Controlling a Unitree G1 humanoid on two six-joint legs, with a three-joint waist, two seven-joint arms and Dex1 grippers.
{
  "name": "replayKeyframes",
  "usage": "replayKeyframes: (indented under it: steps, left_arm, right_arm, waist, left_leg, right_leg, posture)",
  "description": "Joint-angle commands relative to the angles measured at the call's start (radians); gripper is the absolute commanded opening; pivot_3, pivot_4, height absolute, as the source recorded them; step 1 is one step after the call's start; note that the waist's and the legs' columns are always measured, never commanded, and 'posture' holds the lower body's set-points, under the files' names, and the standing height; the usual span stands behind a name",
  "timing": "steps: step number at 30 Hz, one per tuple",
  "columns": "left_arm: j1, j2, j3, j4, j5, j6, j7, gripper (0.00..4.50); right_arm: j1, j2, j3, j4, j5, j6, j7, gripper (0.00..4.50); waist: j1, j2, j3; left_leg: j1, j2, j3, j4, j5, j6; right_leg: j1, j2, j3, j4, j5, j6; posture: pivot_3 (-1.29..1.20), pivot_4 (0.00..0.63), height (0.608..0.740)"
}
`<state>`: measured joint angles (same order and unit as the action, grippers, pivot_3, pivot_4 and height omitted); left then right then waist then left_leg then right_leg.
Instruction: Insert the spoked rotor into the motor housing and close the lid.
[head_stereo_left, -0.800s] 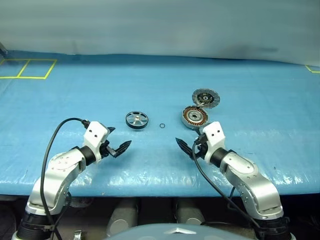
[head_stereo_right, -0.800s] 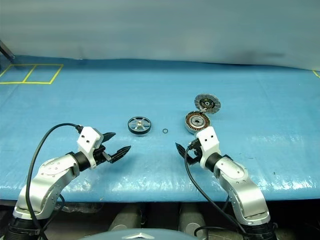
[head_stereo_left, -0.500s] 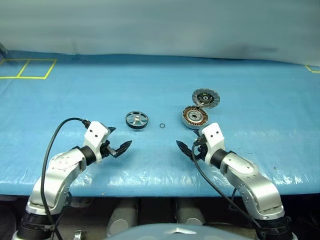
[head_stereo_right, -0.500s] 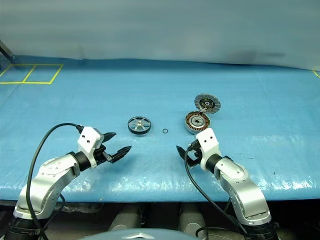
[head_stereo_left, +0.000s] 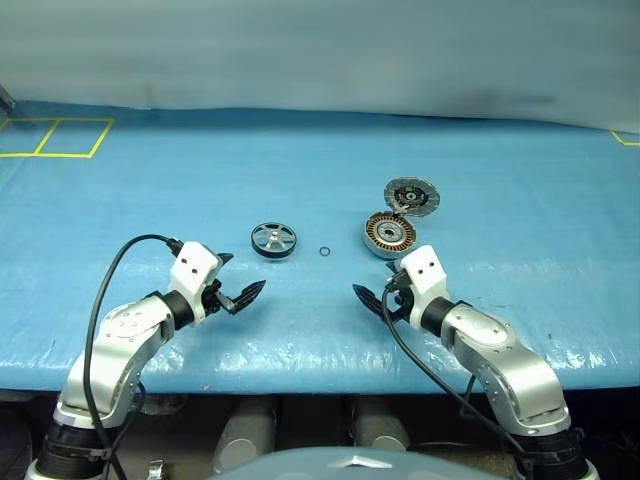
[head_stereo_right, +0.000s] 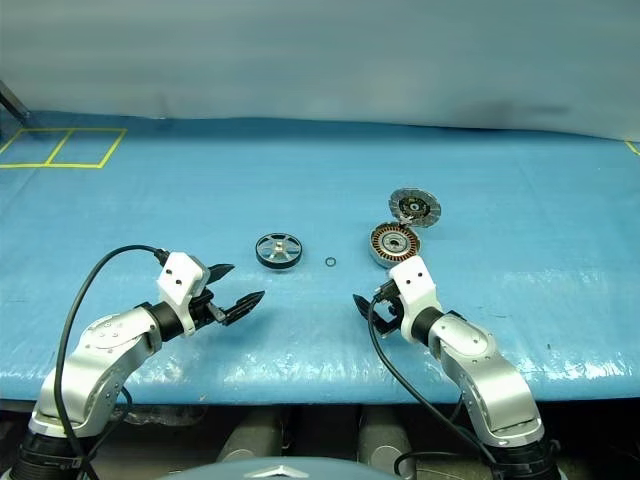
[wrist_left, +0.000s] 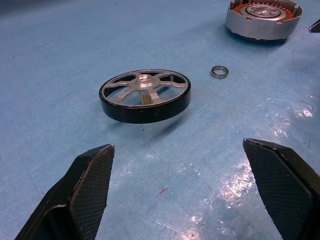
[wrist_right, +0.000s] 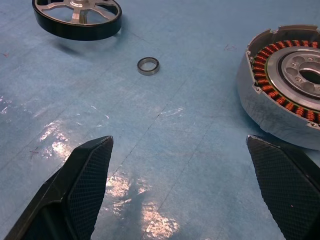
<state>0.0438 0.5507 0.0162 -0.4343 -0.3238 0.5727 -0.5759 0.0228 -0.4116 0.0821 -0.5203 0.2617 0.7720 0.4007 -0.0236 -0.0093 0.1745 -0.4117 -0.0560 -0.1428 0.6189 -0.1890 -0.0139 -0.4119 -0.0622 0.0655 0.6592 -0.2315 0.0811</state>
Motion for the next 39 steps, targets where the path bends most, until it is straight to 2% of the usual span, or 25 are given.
replayKeyframes:
  steps: [1,9,16,20,23,30,39]
  left_arm:
    - [-0.007,-0.004,0.004,-0.023,-0.002,-0.014,0.001,4.48]
    - [-0.009,-0.005,0.001,-0.022,-0.004,-0.014,0.004,4.48]
    - [-0.021,-0.006,-0.008,-0.015,-0.003,-0.013,0.002,4.48]
    - [-0.031,-0.008,-0.016,-0.004,-0.002,-0.013,-0.001,4.48]
    - [-0.037,-0.010,-0.021,0.002,-0.002,-0.016,-0.002,4.48]
    - [-0.051,-0.015,-0.029,0.011,0.001,-0.022,-0.005,4.48]
    - [-0.041,-0.015,-0.022,0.007,0.005,-0.030,-0.001,4.48]
  right_arm:
    - [-0.014,-0.004,-0.007,-0.050,0.013,0.000,0.004,4.50]
    - [-0.017,-0.011,-0.006,-0.052,0.016,0.014,0.005,4.50]
    - [-0.129,-0.223,0.060,-0.092,0.030,0.104,0.165,4.50]
    - [-0.298,-0.378,0.175,-0.044,-0.040,0.113,0.267,4.50]
    - [-0.407,-0.436,0.258,0.001,-0.071,0.109,0.338,4.50]
    - [-0.630,-0.443,0.395,0.265,-0.187,-0.004,0.481,4.50]
    - [-0.751,-0.384,0.417,0.542,-0.282,-0.144,0.573,4.50]
  waist:
    - [0.000,0.000,0.000]
    - [0.000,0.000,0.000]
    - [-0.001,0.000,0.000]
    - [-0.001,-0.001,0.001]
    - [-0.001,-0.002,0.001]
    - [0.001,-0.003,0.002]
    - [0.000,-0.003,0.002]
  left_leg:
    - [0.000,0.000,0.000,0.000,0.000,0.000]
    - [0.000,0.000,0.000,0.000,0.000,0.000]
    - [0.000,0.000,0.000,0.001,0.000,0.000]
    - [0.000,0.000,0.001,0.001,0.000,0.000]
    - [-0.001,0.000,0.000,0.001,0.000,0.000]
    - [-0.002,-0.001,0.000,0.001,-0.001,0.001]
    - [-0.002,-0.001,0.000,0.000,-0.001,0.001]
  right_leg:
    - [0.000,0.000,0.000,0.000,0.000,0.000]
    - [0.000,0.000,0.000,0.000,0.000,0.000]
    - [0.001,0.000,-0.001,0.000,0.000,0.000]
    - [0.000,-0.001,-0.001,0.000,0.000,0.000]
    - [0.000,-0.001,-0.002,0.000,0.000,0.000]
    - [0.000,-0.002,-0.003,-0.002,0.001,0.001]
    - [0.000,-0.002,-0.003,-0.002,0.001,0.001]
  posture:
    - [0.00,0.150,0.740]
    - [0.00,0.150,0.740]
    - [0.00,0.150,0.740]
    - [0.00,0.150,0.740]
    - [0.00,0.150,0.740]
    - [0.00,0.150,0.740]
    - [0.00,0.150,0.740]
